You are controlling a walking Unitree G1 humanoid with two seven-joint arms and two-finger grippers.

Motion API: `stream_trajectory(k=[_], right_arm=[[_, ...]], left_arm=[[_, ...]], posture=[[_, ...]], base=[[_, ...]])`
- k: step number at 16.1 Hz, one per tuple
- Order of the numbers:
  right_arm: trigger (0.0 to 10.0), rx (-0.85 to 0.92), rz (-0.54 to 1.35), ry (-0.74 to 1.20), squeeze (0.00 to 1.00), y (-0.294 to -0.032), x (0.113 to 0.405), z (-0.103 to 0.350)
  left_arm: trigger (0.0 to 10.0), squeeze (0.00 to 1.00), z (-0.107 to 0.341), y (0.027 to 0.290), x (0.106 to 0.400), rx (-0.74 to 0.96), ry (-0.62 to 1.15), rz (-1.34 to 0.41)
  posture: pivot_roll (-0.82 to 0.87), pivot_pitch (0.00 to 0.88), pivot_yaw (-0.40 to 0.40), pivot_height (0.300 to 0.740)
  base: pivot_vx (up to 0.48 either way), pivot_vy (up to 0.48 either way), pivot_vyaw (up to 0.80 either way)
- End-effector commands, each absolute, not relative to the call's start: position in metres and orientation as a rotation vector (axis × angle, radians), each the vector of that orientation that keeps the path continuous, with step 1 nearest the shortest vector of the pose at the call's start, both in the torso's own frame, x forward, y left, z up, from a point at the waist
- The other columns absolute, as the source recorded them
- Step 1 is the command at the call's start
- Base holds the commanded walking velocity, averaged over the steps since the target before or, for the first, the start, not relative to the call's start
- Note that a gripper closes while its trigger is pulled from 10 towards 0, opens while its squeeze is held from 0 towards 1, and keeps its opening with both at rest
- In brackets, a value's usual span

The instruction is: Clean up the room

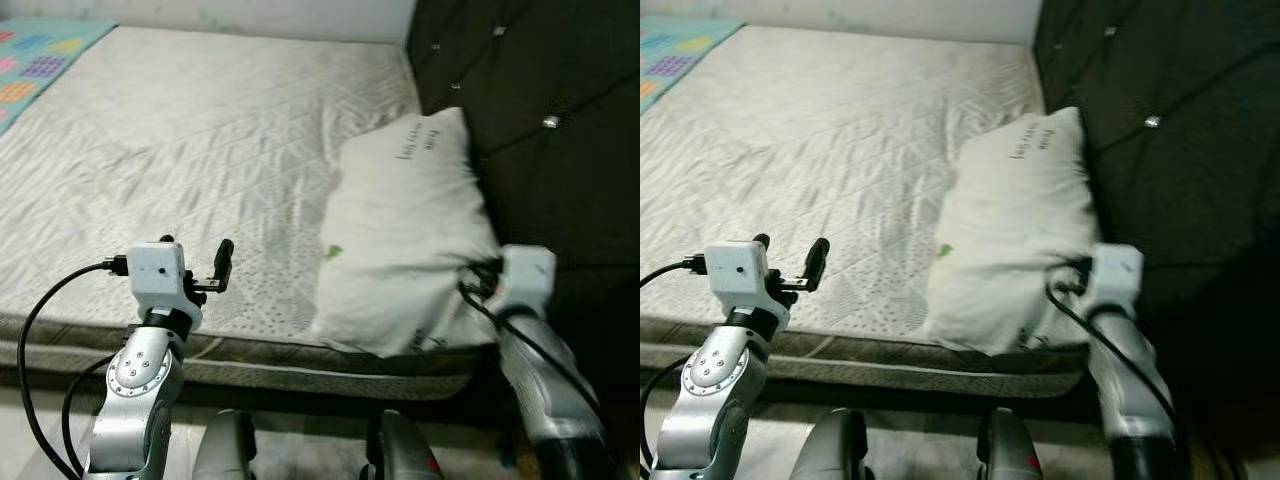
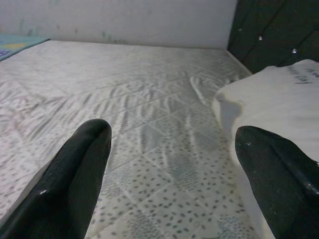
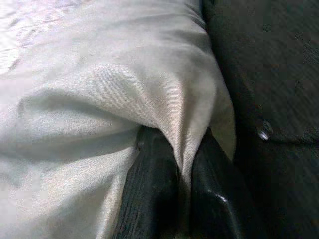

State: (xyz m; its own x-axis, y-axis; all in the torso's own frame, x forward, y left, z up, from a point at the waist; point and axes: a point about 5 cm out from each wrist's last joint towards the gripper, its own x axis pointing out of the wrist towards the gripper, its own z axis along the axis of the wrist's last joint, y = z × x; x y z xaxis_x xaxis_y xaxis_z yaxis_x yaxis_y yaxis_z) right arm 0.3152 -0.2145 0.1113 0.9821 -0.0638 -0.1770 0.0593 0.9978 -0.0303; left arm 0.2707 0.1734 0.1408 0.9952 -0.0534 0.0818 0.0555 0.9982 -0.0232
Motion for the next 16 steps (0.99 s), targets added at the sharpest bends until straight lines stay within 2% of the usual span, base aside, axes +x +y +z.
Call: stream_trajectory(k=[1,3,4,7,10,12,16], right_arm=[[0.0,-0.061,-0.005,0.081,0.00,-0.207,0.332,0.134],[0.0,-0.089,0.022,0.065,0.00,-0.204,0.350,0.145],[0.0,-0.112,0.013,0.058,0.00,-0.208,0.362,0.152],[0.0,-0.137,-0.052,0.074,0.00,-0.223,0.373,0.157],[0.0,-0.174,-0.104,0.110,0.00,-0.238,0.375,0.155],[0.0,-0.212,-0.175,0.206,0.00,-0.256,0.368,0.138],[0.0,-0.235,-0.212,0.240,0.00,-0.267,0.366,0.133]], left_arm=[[10.0,0.00,0.140,0.176,0.268,-0.019,-0.081,-0.043],[10.0,0.00,0.140,0.178,0.268,-0.016,-0.083,-0.033],[10.0,0.00,0.140,0.179,0.267,-0.013,-0.086,-0.025],[10.0,0.00,0.140,0.180,0.266,-0.012,-0.087,-0.016],[10.0,0.00,0.140,0.179,0.266,-0.014,-0.085,-0.016],[10.0,0.00,0.140,0.179,0.267,-0.012,-0.084,-0.016],[10.0,0.00,0.141,0.181,0.268,-0.006,-0.086,-0.015]], posture=[[-0.02,0.065,-0.045,0.635],[-0.02,0.064,-0.049,0.635],[-0.01,0.063,-0.054,0.635],[-0.01,0.061,-0.060,0.635],[-0.01,0.062,-0.063,0.635],[-0.01,0.060,-0.060,0.635],[-0.01,0.058,-0.057,0.635]], base=[[0.000,0.000,0.00],[0.000,0.000,0.00],[0.000,0.000,0.00],[0.000,0.000,0.00],[0.000,0.000,0.00],[0.000,0.000,0.00],[0.000,0.000,0.00]])
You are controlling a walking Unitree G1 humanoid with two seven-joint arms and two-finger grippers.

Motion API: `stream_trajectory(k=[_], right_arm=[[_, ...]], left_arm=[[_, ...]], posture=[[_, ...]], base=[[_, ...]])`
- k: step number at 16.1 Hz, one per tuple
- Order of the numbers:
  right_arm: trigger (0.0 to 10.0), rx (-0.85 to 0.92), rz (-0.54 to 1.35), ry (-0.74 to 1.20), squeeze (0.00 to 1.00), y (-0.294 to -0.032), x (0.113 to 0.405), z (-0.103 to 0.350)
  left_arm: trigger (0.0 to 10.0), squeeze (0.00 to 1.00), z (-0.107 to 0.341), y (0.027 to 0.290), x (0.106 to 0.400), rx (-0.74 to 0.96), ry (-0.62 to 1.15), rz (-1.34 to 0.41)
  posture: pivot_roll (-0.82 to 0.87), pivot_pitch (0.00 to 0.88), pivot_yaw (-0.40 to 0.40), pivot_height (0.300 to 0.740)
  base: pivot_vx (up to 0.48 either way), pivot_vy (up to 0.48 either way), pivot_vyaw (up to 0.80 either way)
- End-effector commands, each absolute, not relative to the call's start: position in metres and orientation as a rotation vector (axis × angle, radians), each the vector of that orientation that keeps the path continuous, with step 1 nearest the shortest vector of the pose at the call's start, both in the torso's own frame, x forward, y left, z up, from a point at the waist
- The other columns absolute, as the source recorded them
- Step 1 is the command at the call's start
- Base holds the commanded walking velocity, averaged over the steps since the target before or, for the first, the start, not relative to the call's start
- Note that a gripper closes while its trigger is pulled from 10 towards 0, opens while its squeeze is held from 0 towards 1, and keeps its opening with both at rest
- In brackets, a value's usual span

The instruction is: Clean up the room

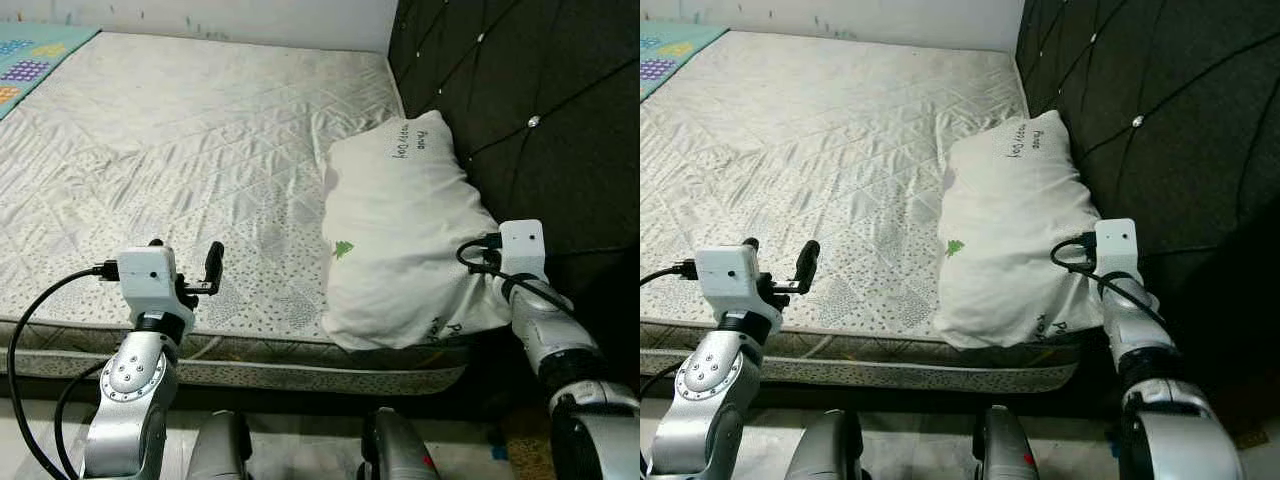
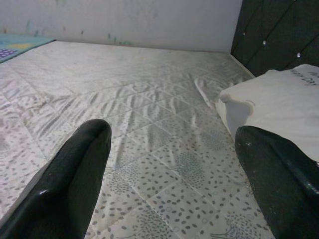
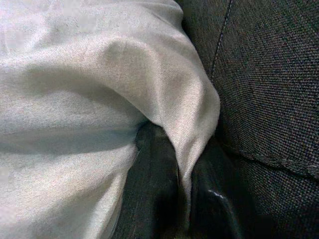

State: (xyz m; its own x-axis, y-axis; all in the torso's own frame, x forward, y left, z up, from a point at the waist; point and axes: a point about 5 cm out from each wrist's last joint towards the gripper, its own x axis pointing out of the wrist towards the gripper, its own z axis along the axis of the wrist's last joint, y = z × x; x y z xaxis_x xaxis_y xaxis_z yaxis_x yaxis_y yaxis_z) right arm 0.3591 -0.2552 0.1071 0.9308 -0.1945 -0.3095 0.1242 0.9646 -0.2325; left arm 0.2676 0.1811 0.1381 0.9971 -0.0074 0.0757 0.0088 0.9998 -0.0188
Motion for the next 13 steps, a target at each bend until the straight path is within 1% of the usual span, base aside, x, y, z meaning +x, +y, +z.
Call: stream_trajectory(k=[1,2,3,4,5,6,10,13], right_arm=[[0.0,-0.244,-0.220,0.250,0.00,-0.269,0.366,0.132],[0.0,-0.250,-0.206,0.279,0.00,-0.268,0.367,0.129],[4.1,-0.261,-0.173,0.300,0.00,-0.264,0.367,0.125],[10.0,-0.269,-0.145,0.308,0.00,-0.259,0.367,0.121],[10.0,-0.265,-0.116,0.306,0.00,-0.254,0.366,0.117],[10.0,-0.246,-0.114,0.300,1.00,-0.253,0.366,0.116],[10.0,-0.233,-0.160,0.208,1.00,-0.251,0.364,0.120],[10.0,-0.267,-0.209,0.131,1.00,-0.254,0.364,0.130]], left_arm=[[10.0,0.00,0.141,0.181,0.269,-0.004,-0.086,-0.014],[10.0,0.00,0.141,0.181,0.269,-0.004,-0.087,-0.014],[10.0,0.00,0.141,0.180,0.268,-0.005,-0.088,-0.014],[10.0,0.00,0.141,0.180,0.268,-0.006,-0.088,-0.014],[10.0,0.00,0.141,0.179,0.267,-0.009,-0.089,-0.014],[10.0,0.00,0.141,0.179,0.267,-0.010,-0.089,-0.014],[10.0,0.00,0.141,0.177,0.267,-0.032,-0.099,-0.023],[10.0,0.00,0.140,0.174,0.266,-0.036,-0.096,-0.028]], posture=[[0.00,0.054,-0.056,0.635],[0.00,0.054,-0.056,0.635],[0.00,0.054,-0.056,0.635],[0.00,0.054,-0.056,0.635],[0.00,0.052,-0.061,0.635],[0.00,0.052,-0.061,0.635],[0.00,0.054,-0.059,0.635],[-0.01,0.059,-0.056,0.635]], base=[[0.000,0.000,0.00],[0.000,0.000,0.00],[0.000,0.000,0.00],[0.000,0.000,0.00],[0.000,0.000,0.00],[0.000,0.000,0.00],[0.000,0.000,0.00],[0.000,0.000,0.00]])
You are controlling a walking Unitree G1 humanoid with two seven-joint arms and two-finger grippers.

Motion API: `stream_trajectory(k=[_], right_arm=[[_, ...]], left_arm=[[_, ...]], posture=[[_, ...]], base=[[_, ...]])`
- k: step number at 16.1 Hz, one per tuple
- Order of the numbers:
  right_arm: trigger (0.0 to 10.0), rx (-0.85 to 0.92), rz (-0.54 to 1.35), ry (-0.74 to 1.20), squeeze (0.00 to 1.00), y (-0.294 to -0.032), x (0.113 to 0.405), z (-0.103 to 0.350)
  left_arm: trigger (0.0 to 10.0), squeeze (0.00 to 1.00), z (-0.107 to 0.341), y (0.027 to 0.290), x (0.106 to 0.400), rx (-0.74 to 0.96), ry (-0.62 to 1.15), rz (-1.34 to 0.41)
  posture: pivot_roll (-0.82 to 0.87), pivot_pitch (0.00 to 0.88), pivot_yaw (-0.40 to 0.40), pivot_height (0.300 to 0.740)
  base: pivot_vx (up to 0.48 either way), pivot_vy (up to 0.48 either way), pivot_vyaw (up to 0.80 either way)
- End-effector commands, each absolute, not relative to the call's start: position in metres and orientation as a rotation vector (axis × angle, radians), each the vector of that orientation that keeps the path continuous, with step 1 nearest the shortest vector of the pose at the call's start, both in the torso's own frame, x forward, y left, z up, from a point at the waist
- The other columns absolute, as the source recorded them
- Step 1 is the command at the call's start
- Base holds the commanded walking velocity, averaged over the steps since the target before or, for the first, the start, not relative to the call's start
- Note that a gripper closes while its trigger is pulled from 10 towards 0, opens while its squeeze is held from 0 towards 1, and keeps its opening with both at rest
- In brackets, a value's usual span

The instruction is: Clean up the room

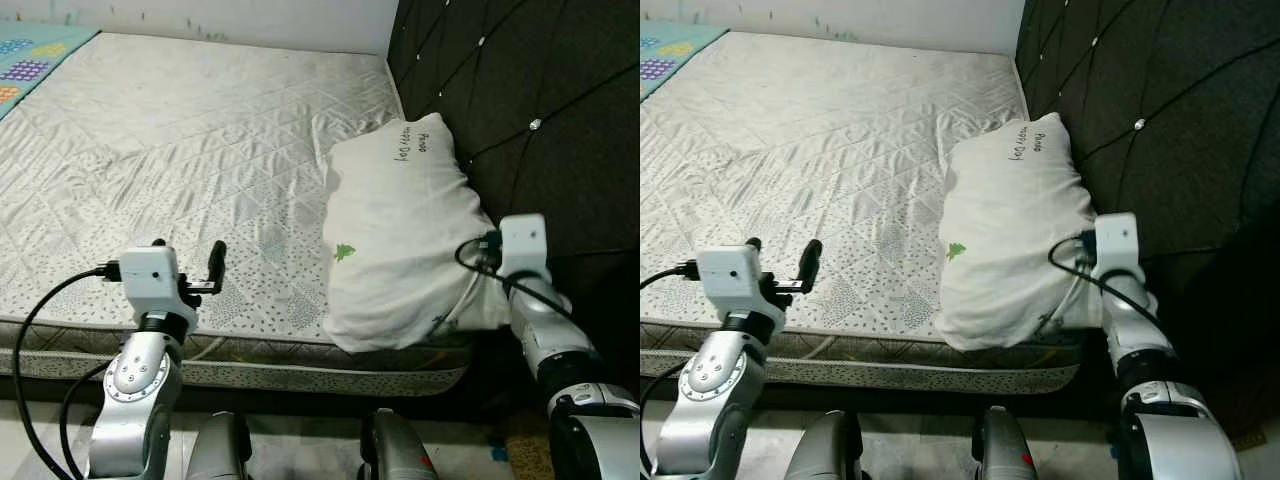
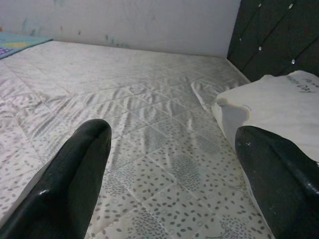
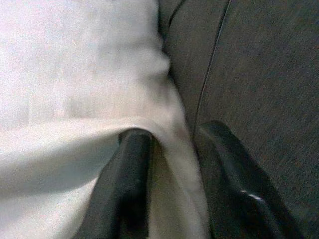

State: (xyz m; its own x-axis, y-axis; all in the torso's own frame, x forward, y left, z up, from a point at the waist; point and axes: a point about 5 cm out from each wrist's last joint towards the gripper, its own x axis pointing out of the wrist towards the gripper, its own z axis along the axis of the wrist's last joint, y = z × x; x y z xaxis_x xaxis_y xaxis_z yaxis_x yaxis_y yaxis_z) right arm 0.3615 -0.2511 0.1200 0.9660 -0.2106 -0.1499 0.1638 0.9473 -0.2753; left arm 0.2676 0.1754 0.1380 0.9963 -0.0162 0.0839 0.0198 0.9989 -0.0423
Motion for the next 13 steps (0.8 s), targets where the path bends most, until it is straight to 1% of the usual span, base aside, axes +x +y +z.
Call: stream_trajectory(k=[1,5,7,9,10,13], right_arm=[[10.0,-0.268,-0.226,0.112,1.00,-0.255,0.364,0.134],[10.0,-0.243,-0.290,-0.044,1.00,-0.258,0.371,0.166],[10.0,-0.272,-0.270,-0.088,1.00,-0.254,0.374,0.178],[10.0,-0.289,-0.253,-0.018,1.00,-0.256,0.373,0.169],[10.0,-0.300,-0.251,0.028,1.00,-0.263,0.364,0.155],[10.0,-0.320,-0.250,0.070,1.00,-0.273,0.346,0.135]], left_arm=[[10.0,0.00,0.140,0.174,0.266,-0.036,-0.095,-0.029],[10.0,0.00,0.139,0.175,0.266,-0.034,-0.092,-0.022],[10.0,0.00,0.139,0.175,0.265,-0.032,-0.091,-0.019],[10.0,0.00,0.139,0.174,0.265,-0.031,-0.089,-0.021],[10.0,0.00,0.139,0.176,0.265,-0.030,-0.088,-0.018],[10.0,0.00,0.137,0.176,0.264,-0.031,-0.084,-0.016]], posture=[[-0.01,0.059,-0.056,0.635],[-0.01,0.059,-0.056,0.635],[-0.01,0.062,-0.061,0.635],[-0.01,0.061,-0.065,0.635],[-0.01,0.063,-0.066,0.635],[-0.01,0.065,-0.064,0.635]], base=[[0.000,0.000,0.00],[0.000,0.000,0.00],[0.000,0.000,0.00],[0.000,0.000,0.00],[0.000,0.000,0.00],[0.000,0.000,0.00]])
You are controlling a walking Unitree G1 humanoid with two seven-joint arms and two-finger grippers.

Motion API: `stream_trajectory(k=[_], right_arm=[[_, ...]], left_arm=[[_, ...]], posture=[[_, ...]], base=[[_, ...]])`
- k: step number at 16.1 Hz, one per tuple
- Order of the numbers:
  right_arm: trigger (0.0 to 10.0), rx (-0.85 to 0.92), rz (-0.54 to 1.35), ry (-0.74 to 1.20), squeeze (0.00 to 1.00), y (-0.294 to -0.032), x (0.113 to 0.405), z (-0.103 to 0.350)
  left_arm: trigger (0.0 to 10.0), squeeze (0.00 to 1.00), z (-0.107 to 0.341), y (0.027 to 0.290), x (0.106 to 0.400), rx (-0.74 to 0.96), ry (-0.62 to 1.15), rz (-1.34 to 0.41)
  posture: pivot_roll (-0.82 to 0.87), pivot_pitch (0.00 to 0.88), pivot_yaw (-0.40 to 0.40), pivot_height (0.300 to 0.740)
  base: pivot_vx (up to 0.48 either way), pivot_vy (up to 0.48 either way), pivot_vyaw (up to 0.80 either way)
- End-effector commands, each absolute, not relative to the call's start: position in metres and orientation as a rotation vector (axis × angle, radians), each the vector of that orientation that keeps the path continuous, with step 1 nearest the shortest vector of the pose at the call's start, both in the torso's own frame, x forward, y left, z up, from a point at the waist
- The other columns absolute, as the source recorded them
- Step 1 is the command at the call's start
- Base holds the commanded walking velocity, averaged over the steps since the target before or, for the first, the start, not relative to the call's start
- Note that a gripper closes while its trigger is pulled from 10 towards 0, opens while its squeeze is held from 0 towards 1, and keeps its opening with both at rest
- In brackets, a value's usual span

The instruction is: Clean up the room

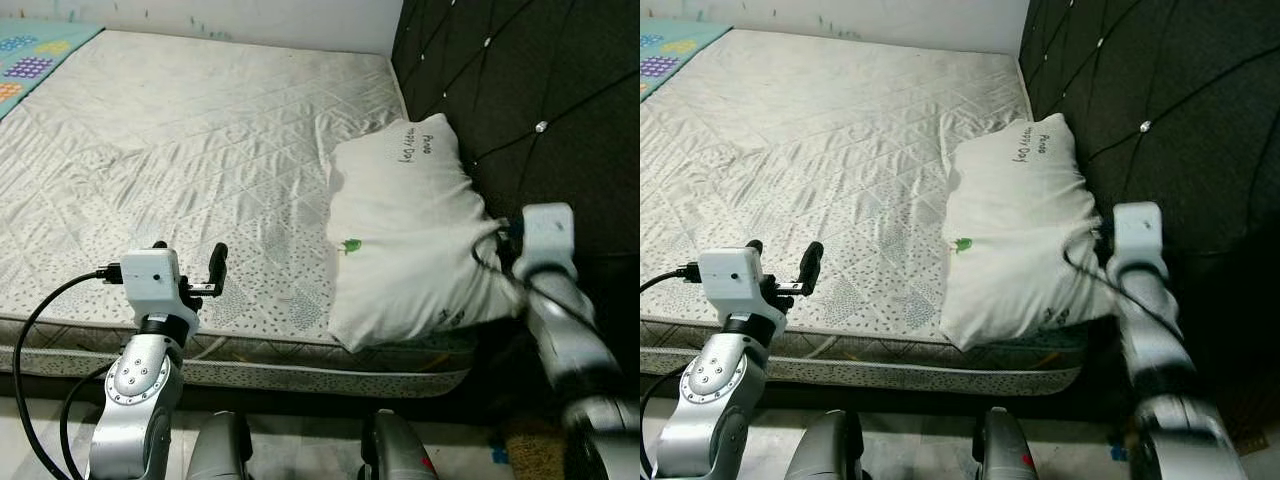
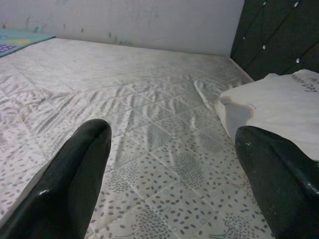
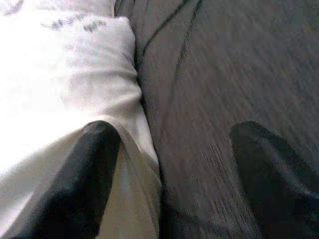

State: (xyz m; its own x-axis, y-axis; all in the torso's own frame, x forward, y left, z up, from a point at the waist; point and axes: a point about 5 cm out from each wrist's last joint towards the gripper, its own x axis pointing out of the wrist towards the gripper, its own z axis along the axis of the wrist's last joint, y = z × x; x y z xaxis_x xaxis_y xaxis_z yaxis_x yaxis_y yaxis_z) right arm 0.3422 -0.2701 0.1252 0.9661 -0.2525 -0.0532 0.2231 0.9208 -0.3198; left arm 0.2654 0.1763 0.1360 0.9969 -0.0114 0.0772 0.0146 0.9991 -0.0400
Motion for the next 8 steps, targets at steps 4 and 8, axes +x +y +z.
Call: stream_trajectory(k=[4,8], right_arm=[[10.0,-0.357,-0.245,0.147,1.00,-0.283,0.311,0.107],[10.0,-0.407,-0.262,0.288,1.00,-0.294,0.280,0.081]], left_arm=[[10.0,0.00,0.137,0.174,0.265,-0.032,-0.083,-0.025],[10.0,0.00,0.137,0.174,0.266,-0.031,-0.083,-0.025]], posture=[[-0.02,0.065,-0.062,0.635],[-0.03,0.066,-0.062,0.635]], base=[[0.000,0.000,0.00],[0.000,0.000,0.00]])
